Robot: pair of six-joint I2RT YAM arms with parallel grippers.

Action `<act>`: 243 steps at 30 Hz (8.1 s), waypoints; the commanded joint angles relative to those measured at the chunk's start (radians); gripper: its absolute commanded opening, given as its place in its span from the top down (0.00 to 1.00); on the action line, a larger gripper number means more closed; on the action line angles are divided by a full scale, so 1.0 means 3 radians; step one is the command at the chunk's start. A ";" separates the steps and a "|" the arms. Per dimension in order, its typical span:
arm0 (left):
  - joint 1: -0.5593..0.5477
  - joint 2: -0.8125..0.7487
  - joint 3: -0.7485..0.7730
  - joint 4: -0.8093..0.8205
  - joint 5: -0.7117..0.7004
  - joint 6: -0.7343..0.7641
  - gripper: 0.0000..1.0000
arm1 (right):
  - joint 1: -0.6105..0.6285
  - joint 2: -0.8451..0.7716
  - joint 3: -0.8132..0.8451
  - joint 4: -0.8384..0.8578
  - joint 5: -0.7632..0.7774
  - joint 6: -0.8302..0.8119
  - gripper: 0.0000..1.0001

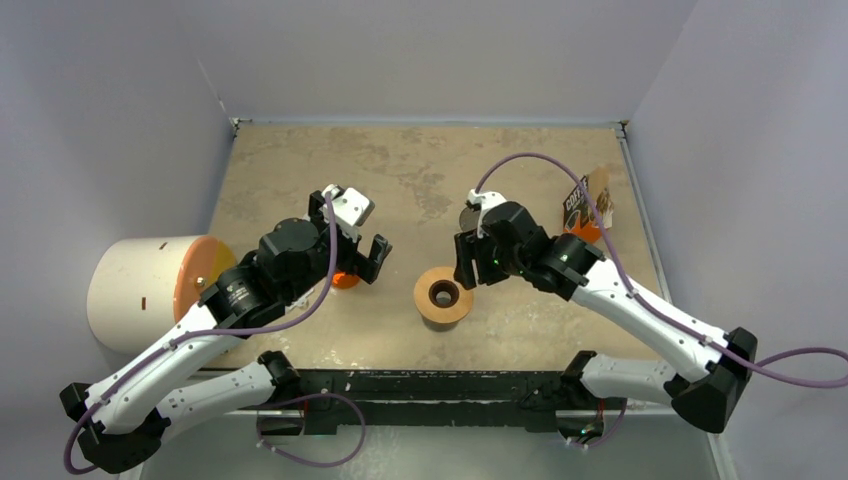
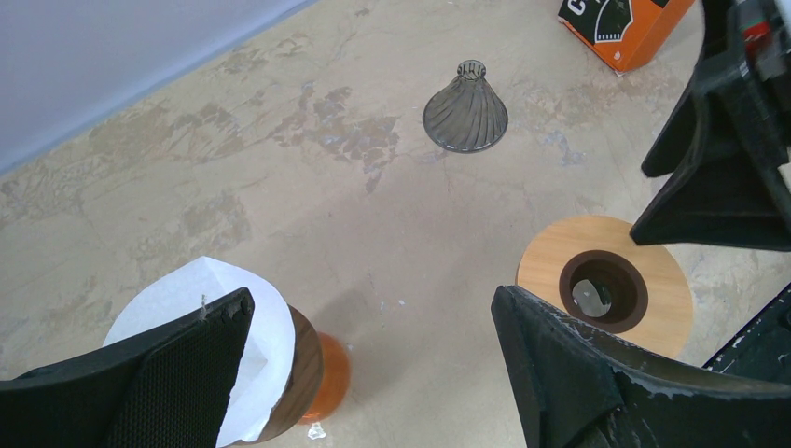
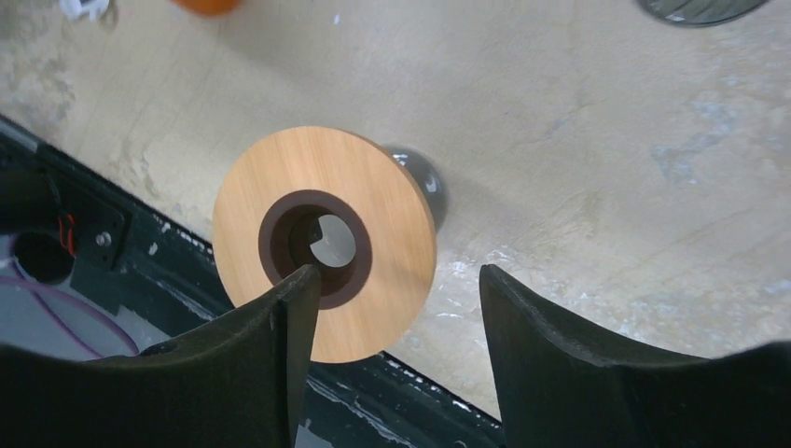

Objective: Place the coffee filter in the dripper
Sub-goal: Place the dripper holder onto the coffee server, then pick up the coffee dripper from the center of the board.

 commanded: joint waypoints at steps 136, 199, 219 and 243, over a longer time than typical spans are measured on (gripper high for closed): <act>0.0020 -0.0021 0.0014 0.0052 0.0038 -0.0032 0.00 | -0.1410 0.2503 0.1995 0.0093 0.0550 -0.0371 0.82; 0.0835 0.0712 -0.0478 0.2610 0.2927 -0.3645 0.38 | -0.1240 -0.1098 -0.0930 0.3316 -0.1434 0.1733 0.87; 0.0834 0.0441 -0.0641 0.2775 0.2765 -0.3618 0.65 | -0.0739 -0.1391 -0.1279 0.3627 -0.0640 0.2083 0.87; 0.0834 0.0305 -0.0656 0.2779 0.2649 -0.3440 0.78 | -0.0432 -0.1326 -0.1302 0.3767 -0.0272 0.2293 0.88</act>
